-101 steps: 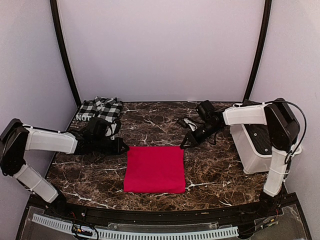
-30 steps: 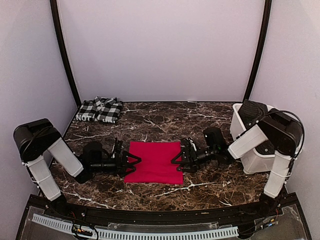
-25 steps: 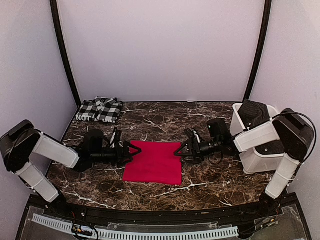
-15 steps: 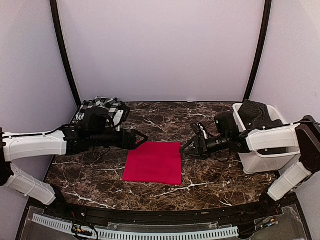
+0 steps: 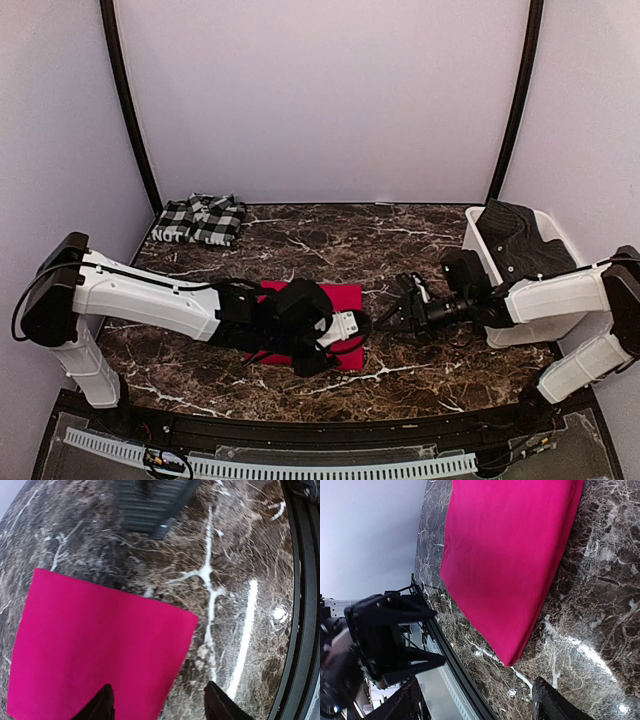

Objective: Fold and stack the mixed laundry pile
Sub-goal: Pick up the square-folded T-shirt from the center of the board, then pass from the left arm to the right

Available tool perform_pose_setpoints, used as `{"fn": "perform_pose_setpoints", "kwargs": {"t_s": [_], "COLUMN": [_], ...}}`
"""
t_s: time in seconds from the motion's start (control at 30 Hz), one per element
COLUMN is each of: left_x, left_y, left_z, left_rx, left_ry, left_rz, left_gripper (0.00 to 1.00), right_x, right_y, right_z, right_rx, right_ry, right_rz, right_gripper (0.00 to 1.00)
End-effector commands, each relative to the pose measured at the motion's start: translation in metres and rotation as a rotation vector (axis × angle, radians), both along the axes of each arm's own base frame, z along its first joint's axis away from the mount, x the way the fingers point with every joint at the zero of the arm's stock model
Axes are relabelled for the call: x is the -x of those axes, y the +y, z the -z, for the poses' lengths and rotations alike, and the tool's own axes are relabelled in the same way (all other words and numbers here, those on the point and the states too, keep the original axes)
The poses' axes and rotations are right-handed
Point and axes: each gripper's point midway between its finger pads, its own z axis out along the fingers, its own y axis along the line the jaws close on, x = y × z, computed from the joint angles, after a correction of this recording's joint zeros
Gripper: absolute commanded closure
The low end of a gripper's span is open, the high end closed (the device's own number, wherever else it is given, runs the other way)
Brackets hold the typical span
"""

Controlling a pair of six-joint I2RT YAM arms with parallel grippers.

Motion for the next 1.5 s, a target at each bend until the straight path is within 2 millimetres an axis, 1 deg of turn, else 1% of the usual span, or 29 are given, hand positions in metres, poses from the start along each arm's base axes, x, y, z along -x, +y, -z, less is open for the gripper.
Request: {"fn": "perform_pose_setpoints", "kwargs": {"t_s": [0.0,0.03,0.1,0.2,0.3,0.4,0.53,0.63,0.67,0.7,0.73,0.77,0.83,0.9,0.93,1.17,1.3,1.47], "left_x": [0.016,0.020,0.024,0.027,0.028,0.025,0.021,0.014,0.011,0.009,0.008,0.007,0.005,0.001,-0.004,-0.019,-0.022,-0.024], "left_y": [-0.026,-0.034,-0.042,-0.052,-0.056,-0.056,-0.053,-0.052,-0.051,-0.053,-0.052,-0.056,-0.062,-0.063,-0.065,-0.064,-0.066,-0.065], "left_z": [0.007,0.014,0.023,0.035,0.044,0.056,0.068,0.075,0.078,0.076,0.072,0.066,0.049,0.033,0.028,0.006,0.000,-0.002], "left_rx": [-0.070,-0.079,-0.107,-0.137,-0.147,-0.183,-0.217,-0.225,-0.232,-0.221,-0.213,-0.185,-0.123,-0.078,-0.058,0.047,0.068,0.070], "left_ry": [-0.122,-0.122,-0.129,-0.137,-0.142,-0.158,-0.165,-0.175,-0.184,-0.194,-0.203,-0.216,-0.236,-0.256,-0.258,-0.236,-0.246,-0.253], "left_rz": [0.202,0.227,0.262,0.302,0.320,0.332,0.333,0.312,0.300,0.290,0.283,0.278,0.263,0.241,0.226,0.158,0.152,0.147], "left_gripper": [0.44,0.47,0.49,0.56,0.61,0.66,0.72,0.75,0.79,0.86,0.89,0.94,0.99,1.00,1.00,1.00,1.00,1.00], "right_x": [-0.005,-0.004,-0.004,-0.003,-0.002,-0.002,-0.003,-0.002,-0.001,-0.001,-0.002,-0.002,-0.006,-0.009,-0.012,-0.023,-0.025,-0.028], "right_y": [0.002,0.002,0.002,0.002,0.001,0.001,0.002,0.002,0.002,0.002,0.001,0.001,0.003,0.006,0.007,0.012,0.020,0.028], "right_z": [-0.004,-0.004,-0.005,-0.003,0.001,0.002,-0.001,0.001,0.003,0.004,0.006,0.007,0.009,0.010,0.010,0.009,0.006,0.010], "right_rx": [-0.036,-0.037,-0.038,-0.037,-0.036,-0.038,-0.046,-0.045,-0.043,-0.043,-0.042,-0.041,-0.043,-0.046,-0.046,-0.037,-0.066,-0.086], "right_ry": [-0.012,-0.010,-0.009,-0.002,0.013,0.017,0.017,0.024,0.028,0.031,0.035,0.037,0.043,0.053,0.053,0.080,0.111,0.173], "right_rz": [0.018,0.017,0.018,0.021,0.024,0.027,0.025,0.025,0.028,0.029,0.035,0.041,0.055,0.067,0.072,0.111,0.091,0.079], "right_gripper": [0.26,0.27,0.26,0.26,0.27,0.27,0.27,0.27,0.27,0.27,0.27,0.28,0.28,0.29,0.28,0.25,0.20,0.19]}}
